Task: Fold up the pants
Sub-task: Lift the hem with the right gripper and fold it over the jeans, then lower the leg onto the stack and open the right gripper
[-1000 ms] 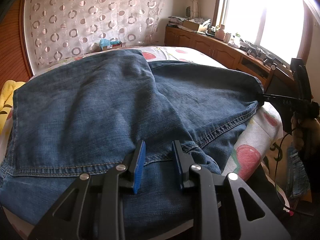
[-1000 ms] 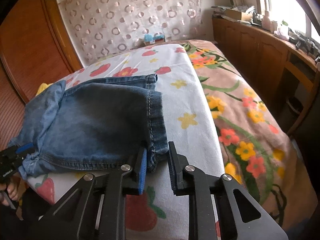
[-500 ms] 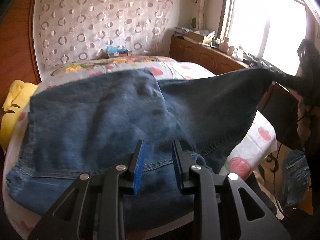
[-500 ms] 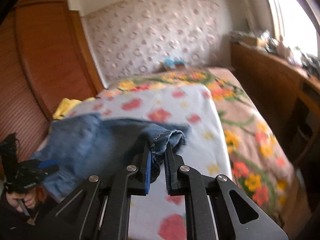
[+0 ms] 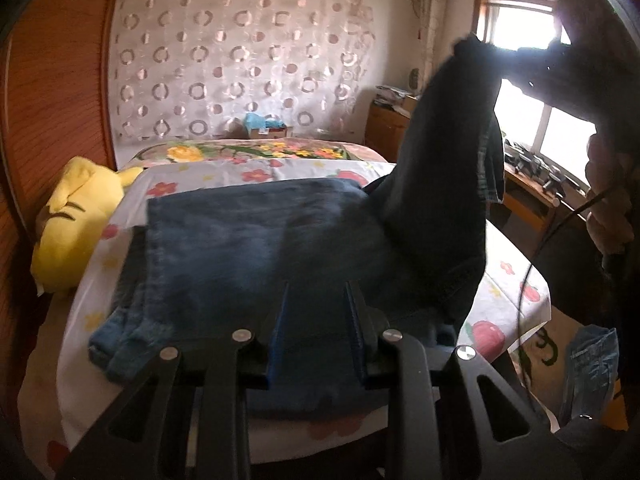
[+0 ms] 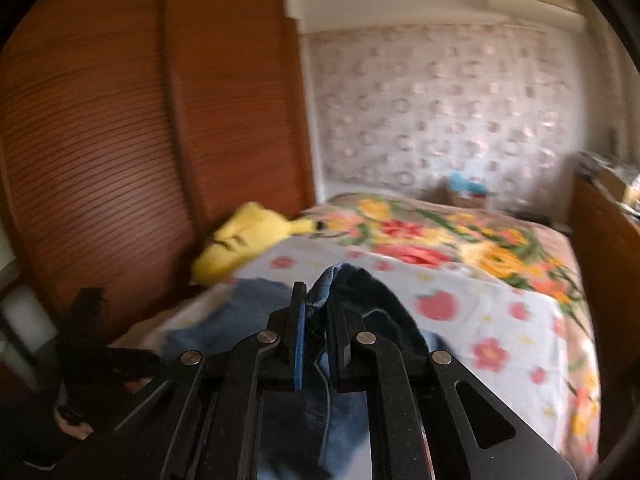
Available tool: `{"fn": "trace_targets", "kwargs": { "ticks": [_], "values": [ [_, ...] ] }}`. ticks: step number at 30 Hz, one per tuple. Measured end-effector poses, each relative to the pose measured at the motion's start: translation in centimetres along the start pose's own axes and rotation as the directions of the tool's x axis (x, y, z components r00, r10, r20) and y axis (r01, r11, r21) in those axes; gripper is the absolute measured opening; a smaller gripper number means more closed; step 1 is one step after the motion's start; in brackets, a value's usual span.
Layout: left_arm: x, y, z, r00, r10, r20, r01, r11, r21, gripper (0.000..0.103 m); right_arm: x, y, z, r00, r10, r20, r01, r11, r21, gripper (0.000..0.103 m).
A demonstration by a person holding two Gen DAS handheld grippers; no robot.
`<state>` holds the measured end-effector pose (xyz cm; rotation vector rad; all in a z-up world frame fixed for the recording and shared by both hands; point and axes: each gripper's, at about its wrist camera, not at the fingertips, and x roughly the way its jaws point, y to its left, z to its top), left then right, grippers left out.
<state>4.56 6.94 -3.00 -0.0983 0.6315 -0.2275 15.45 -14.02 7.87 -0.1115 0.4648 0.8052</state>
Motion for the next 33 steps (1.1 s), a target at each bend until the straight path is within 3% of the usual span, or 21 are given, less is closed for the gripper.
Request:
{"fn": "trace_targets", "kwargs": {
  "ticks": [6,7,10,11,20,33],
  "values": [
    [-0.8,2.1,-0.8,1.0,0.015,0.005,-0.015,0.999,-0.035,0.026,5.2,5.4,0.4,0.993,0.086,-0.085,-0.093,0.993,-0.077,0.006],
    [-0.9,2.3,-0.9,1.0,0.016,0.006,-0.016,0.999,-0.04,0.026,6.1,5.6,0.2,0.991,0.081,-0.105,-0.09,0.993,-0.08,0.011],
    [-0.9,2.8,-1.2,1.0,0.019,0.005,-0.019,0.999,-0.043,0.026,7.8,5.6,-0.7,0.991,0.009,-0.134,-0.02,0.996,-0.083,0.042],
    [-1.2,2.6,-1.4,1.0,0.019,0.005,-0.019,0.999,-0.043,0.026,7.8,5.4,-1.0,0.991,0.012,-0.136,-0.023,0.997,-0.078,0.045],
    [-0.2,3.2,-1.5,0.999,0.033,-0.012,-0.034,0.998,-0.043,0.026,8.0,3.0,-4.2,0.98,-0.045,-0.193,0.033,0.998,-0.061,0.049],
    [2.3,5.7,0.0,0.995,0.093,-0.03,-0.094,0.995,-0.03,0.026,10.6,-0.9,-11.3,0.942,-0.089,-0.324,0.107,0.994,0.037,0.055]
  ]
}}
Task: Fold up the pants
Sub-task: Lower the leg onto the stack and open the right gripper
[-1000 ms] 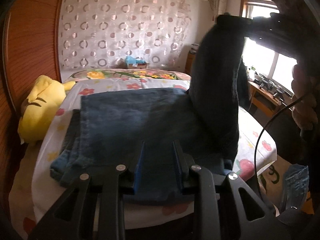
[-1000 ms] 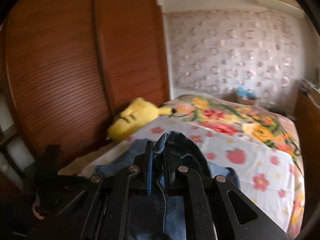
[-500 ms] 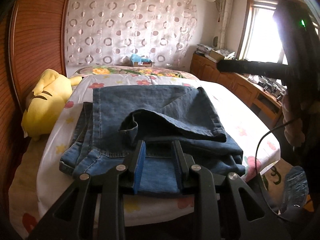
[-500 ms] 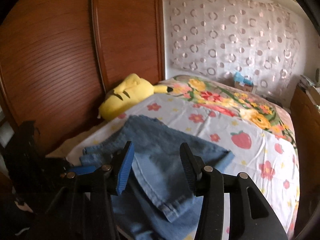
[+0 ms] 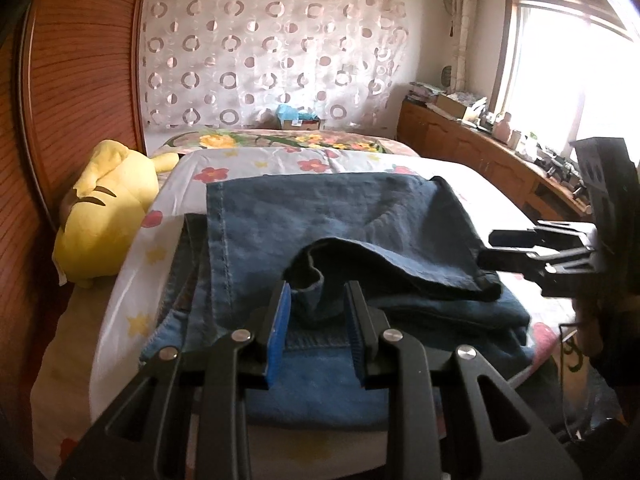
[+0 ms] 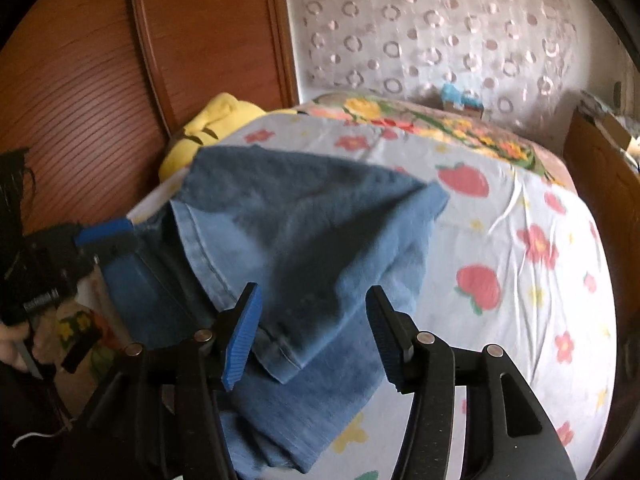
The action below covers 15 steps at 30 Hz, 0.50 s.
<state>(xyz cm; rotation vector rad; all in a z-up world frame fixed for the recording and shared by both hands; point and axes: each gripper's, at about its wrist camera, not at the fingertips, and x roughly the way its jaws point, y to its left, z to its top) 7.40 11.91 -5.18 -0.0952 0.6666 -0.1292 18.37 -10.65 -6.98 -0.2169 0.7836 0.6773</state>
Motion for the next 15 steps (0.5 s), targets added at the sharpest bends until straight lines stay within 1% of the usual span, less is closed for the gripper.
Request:
{"fn": "trace_targets", "kwargs": {
  "ticks": [8,15],
  "values": [
    [2.9,1.0,-0.2,0.998,0.034,-0.059,-0.035,0.999,-0.005,0.027,0.7,-0.5,-1.3,0.999,0.036,-0.021,-0.035,0.998,0.049,0.056],
    [4.1,1.3,-0.2,0.997,0.02,-0.079,-0.022,0.999,-0.024,0.027,1.2,-0.6,-1.5,0.998,0.055,-0.036,-0.052,0.997,0.062,0.056]
  ]
}}
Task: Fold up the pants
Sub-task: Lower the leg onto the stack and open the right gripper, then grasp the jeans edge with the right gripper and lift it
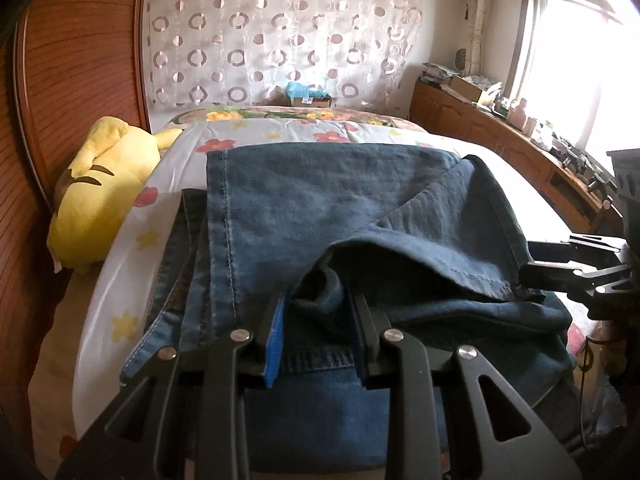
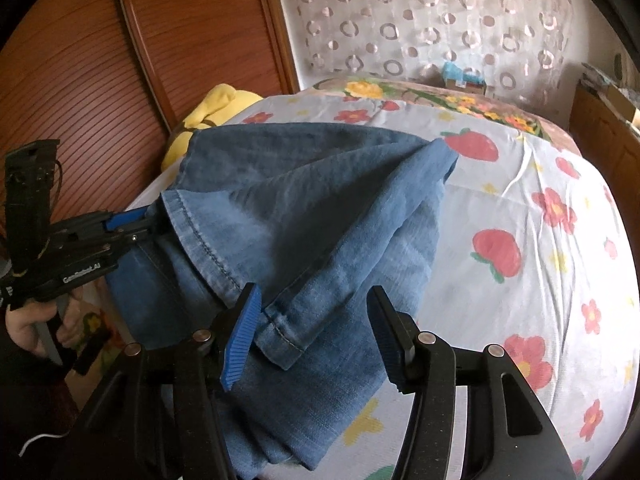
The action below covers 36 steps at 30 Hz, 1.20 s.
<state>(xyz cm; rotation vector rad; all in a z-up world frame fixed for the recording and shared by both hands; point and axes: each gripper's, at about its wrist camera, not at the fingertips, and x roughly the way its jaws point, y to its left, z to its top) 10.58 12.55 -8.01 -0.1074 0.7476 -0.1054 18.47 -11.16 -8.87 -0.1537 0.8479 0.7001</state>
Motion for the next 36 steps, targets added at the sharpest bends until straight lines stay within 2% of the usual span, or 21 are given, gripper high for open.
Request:
{"fn": "trace_targets", "kwargs": {
  "ticks": [7,8,9,10,11,14,20,27,32,36],
  "values": [
    [0.2,0.1,0.1,1.0,-0.022,0.011,0.022,1.0,0.01,0.027,0.7,-0.4,0.2,0.999,0.022,-0.026,-0.021,1.0,0.003,0.054],
    [0.2,0.1,0.1,1.0,-0.026,0.011,0.026,1.0,0.008,0.026,0.8,-0.5,0.2,0.999,0.031,-0.031,-0.03,1.0,0.007,0.045],
    [0.2,0.2,0.0,0.999,-0.029,0.014,0.029,1.0,0.009,0.021,0.9,-0.6,0.3,0.998,0.042,-0.036,-0.041,0.999,0.011,0.041],
    [0.1,0.2,0.0,0.999,-0.03,0.017,0.03,0.999,0.012,0.015,1.0,-0.7,0.3,0.998,0.052,-0.044,-0.051,0.999,0.016,0.028],
    [0.0,0.2,0.0,0.999,-0.034,0.022,0.033,0.999,0.013,0.013,1.2,-0.7,0.3,0.997,0.056,-0.049,-0.055,0.998,0.013,0.009],
    [-1.2,-0.4,0.1,0.998,-0.042,0.05,0.041,0.999,0.032,0.008,0.8,-0.6,0.5,0.996,0.079,-0.041,-0.08,0.997,-0.014,0.003],
    [-5.9,-2.0,1.7,0.985,-0.079,0.156,0.07,0.996,0.061,0.007,-2.7,-0.6,3.1,0.996,0.065,0.058,-0.062,0.997,-0.055,0.001],
    [-11.6,-3.2,3.0,0.962,-0.127,0.243,0.108,0.99,0.089,0.006,-6.9,0.4,8.8,0.983,0.039,0.179,-0.017,0.992,-0.121,0.001],
    [-12.8,-3.8,2.2,0.961,-0.13,0.243,0.108,0.989,0.102,0.006,-7.6,1.9,12.9,0.973,0.032,0.227,0.006,0.986,-0.167,0.001],
    [-11.1,-2.6,0.7,0.974,-0.11,0.197,0.1,0.993,0.062,0.006,-4.8,3.4,14.8,0.981,0.041,0.191,-0.004,0.981,-0.192,0.001]
  ]
}}
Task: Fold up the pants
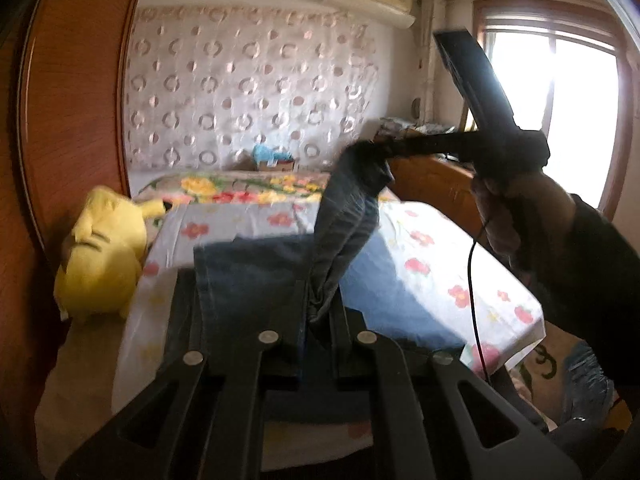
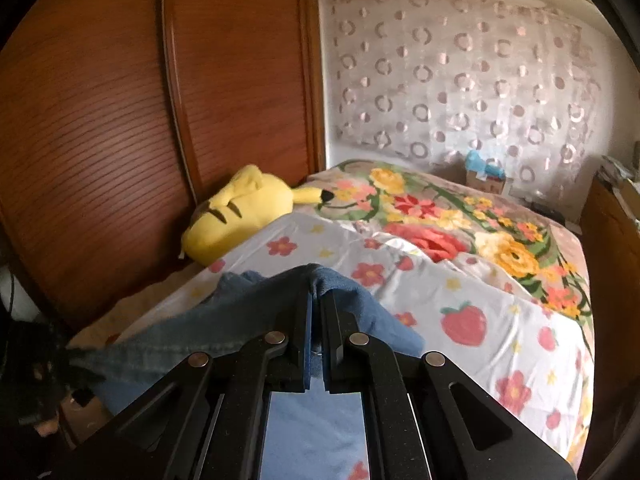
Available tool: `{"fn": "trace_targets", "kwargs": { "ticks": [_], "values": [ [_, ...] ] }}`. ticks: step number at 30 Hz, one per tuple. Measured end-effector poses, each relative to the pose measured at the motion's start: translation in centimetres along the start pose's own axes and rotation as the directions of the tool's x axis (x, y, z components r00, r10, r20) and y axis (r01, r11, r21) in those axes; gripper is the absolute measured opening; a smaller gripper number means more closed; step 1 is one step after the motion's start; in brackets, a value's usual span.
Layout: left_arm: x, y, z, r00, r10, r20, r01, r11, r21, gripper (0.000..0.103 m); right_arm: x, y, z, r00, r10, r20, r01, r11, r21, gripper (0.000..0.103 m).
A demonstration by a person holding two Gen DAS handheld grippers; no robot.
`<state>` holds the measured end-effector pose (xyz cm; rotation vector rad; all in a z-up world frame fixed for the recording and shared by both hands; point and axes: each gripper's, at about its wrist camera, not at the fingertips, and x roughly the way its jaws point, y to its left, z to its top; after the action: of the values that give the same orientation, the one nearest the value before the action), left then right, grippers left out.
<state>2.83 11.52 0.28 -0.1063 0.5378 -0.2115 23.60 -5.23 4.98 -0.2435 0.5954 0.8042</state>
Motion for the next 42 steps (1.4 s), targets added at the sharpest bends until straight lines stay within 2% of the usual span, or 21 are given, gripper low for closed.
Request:
{"fn": "trace_targets", "kwargs": {
  "ticks": [10,18,19,20,22,23,25,30,36,42],
  "values": [
    [2.2,2.1,-4.5,0.995,0.028,-0.098,-0.035,0.998,-0.061,0.006,9.8,4.2,-0.4,0.989,0.043,-0.143,-0.052,0.997,-0.063,0.001],
    [3.8,3.1,-6.4,0.987,0.031,-0.156,-0.045,0.995,-0.088,0.007,14.7,5.5,-1.2,0.975,0.045,-0.219,-0.056,0.997,-0.044,0.001],
    [4.0,3.2,-6.6,0.986,0.025,-0.164,-0.041,0.995,-0.095,0.007,15.0,5.5,-1.3,0.973,0.046,-0.227,-0.056,0.998,-0.037,0.009],
    [4.1,3.2,-6.7,0.985,0.023,-0.168,-0.04,0.994,-0.099,0.007,15.2,5.5,-1.3,0.971,0.042,-0.237,-0.051,0.998,-0.031,0.022],
    [4.2,3.3,-6.8,0.985,0.026,-0.17,-0.044,0.994,-0.103,0.009,15.1,5.0,-1.4,0.971,0.024,-0.239,-0.029,0.999,-0.016,0.037],
    [4.2,3.3,-6.8,0.985,0.025,-0.171,-0.044,0.993,-0.108,0.009,14.7,4.8,-1.4,0.974,0.027,-0.225,-0.029,1.0,-0.007,0.038],
    [4.3,3.4,-6.8,0.985,0.027,-0.172,-0.046,0.993,-0.109,0.01,13.6,4.1,-1.3,0.979,0.041,-0.201,-0.04,0.999,0.008,0.039],
    [4.2,3.8,-6.8,0.986,0.03,-0.167,-0.05,0.992,-0.118,0.011,11.2,2.4,-1.9,0.987,-0.015,-0.162,0.015,1.0,-0.005,0.04],
    [3.6,4.4,-6.5,0.988,0.035,-0.148,-0.056,0.989,-0.138,0.013,10.7,0.2,-4.0,0.98,-0.067,-0.189,0.065,0.998,-0.017,0.041],
    [3.1,4.9,-6.5,0.987,0.056,-0.152,-0.076,0.989,-0.129,0.013,10.4,-0.9,-6.1,0.977,-0.06,-0.205,0.063,0.998,0.007,0.041]
  ]
}}
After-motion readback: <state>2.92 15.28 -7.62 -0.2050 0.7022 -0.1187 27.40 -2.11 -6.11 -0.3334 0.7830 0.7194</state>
